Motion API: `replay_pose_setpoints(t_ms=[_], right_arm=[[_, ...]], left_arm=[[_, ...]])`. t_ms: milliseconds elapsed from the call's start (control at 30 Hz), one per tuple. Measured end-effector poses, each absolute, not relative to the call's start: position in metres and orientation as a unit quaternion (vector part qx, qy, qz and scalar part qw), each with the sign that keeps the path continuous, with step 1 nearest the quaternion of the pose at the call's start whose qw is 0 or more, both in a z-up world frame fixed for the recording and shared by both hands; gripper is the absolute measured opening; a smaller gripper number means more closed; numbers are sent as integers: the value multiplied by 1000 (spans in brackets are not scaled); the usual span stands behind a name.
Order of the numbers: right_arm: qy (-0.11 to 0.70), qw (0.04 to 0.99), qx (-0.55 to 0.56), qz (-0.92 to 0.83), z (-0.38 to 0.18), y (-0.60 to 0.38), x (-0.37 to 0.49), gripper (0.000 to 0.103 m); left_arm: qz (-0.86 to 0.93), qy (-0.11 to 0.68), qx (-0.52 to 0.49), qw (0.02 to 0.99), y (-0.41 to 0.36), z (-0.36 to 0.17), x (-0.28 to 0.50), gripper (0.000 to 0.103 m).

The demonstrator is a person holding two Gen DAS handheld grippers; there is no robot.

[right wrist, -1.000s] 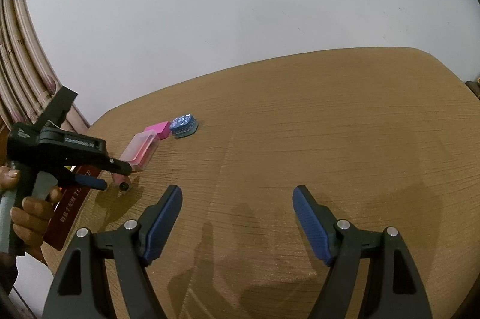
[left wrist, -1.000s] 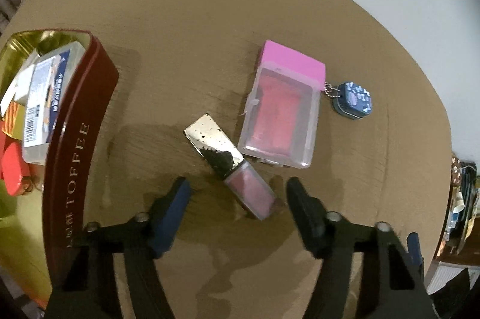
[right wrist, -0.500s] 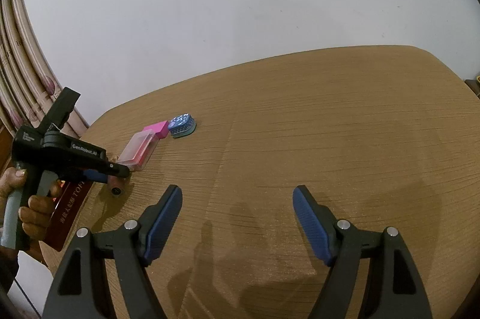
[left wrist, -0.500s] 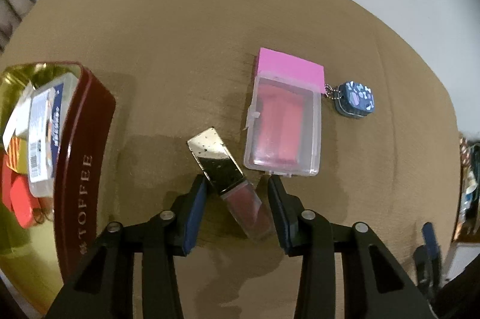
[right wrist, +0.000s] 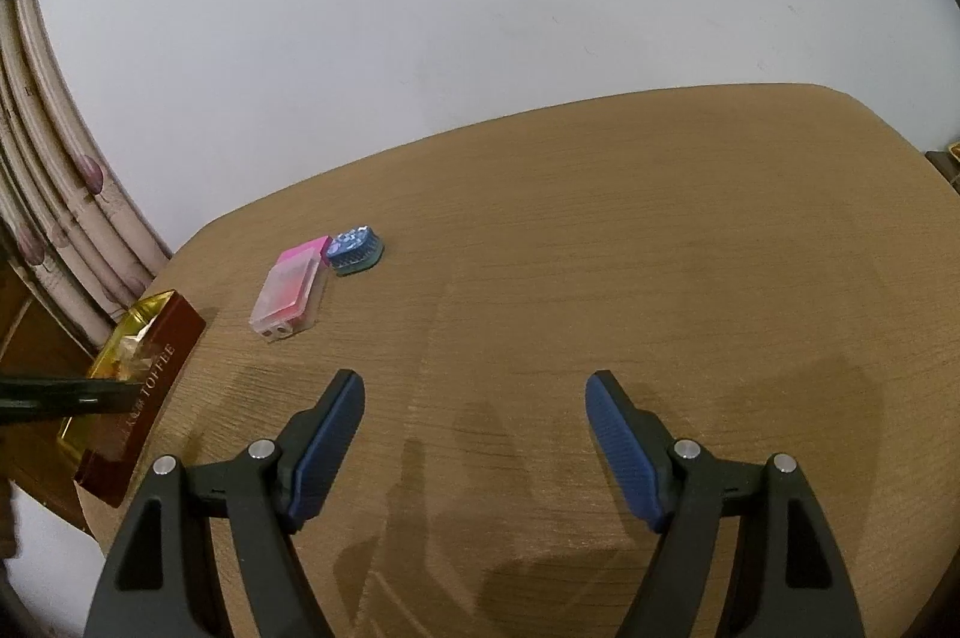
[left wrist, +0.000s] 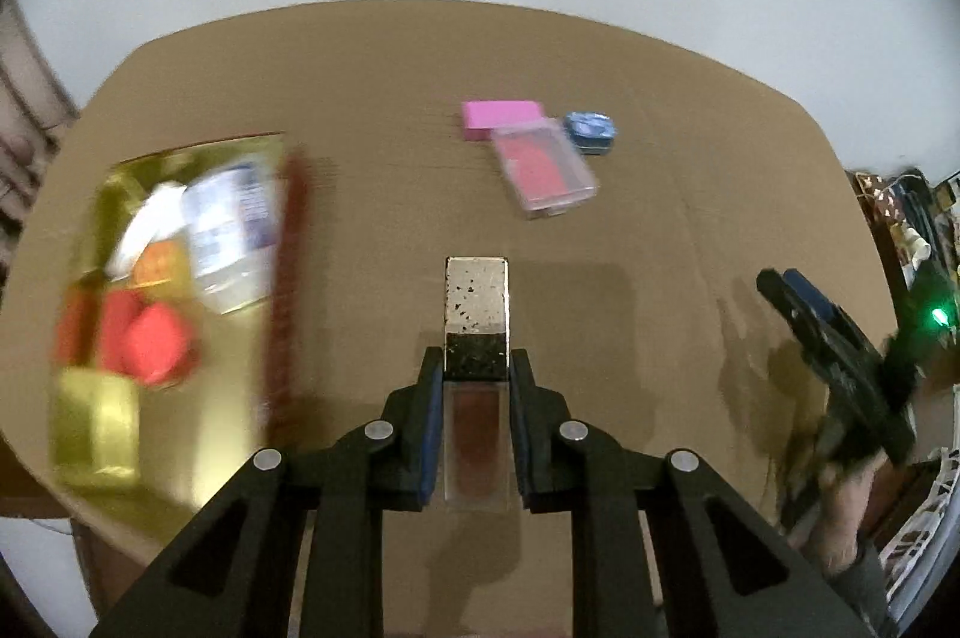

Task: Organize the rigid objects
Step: 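Carry the gold-and-pink tube into the tin and open the left tool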

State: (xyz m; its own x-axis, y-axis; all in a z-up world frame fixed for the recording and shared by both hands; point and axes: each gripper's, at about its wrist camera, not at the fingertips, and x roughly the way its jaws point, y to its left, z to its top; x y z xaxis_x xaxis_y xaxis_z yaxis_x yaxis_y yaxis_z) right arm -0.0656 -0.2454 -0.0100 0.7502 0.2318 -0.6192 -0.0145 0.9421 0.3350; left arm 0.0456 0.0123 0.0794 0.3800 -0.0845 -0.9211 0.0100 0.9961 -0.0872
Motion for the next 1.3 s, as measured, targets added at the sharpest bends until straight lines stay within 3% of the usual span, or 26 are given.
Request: replay_pose_setpoints(t_ms=[167,333,533,967,1067,1133,1300], right_arm=[[356,920,152,58,-13,-243,-61,78],[365,918,148,55,-17,-238,-56,78],[372,915,146,53,-19,-238,-52,78],[378,913,145,54,-21,-235,-47,78],[378,913,145,53,-21,-235,-46,78],[379,913,144,53,-21,-234,-46,78],[386,910,140,50,-23,-235,-44,78]], left_arm=[[27,564,-38,824,109,92,-2,17],[38,590,-67,804,150,71,-1,17],[48,606,-89,789,153,22,18,17],[58,605,-77,790,142,5,33,18],[79,577,-43,812,132,16,26,32],[92,551,-25,829,127,30,18,53],[85,490,-43,867,117,67,-27,63]])
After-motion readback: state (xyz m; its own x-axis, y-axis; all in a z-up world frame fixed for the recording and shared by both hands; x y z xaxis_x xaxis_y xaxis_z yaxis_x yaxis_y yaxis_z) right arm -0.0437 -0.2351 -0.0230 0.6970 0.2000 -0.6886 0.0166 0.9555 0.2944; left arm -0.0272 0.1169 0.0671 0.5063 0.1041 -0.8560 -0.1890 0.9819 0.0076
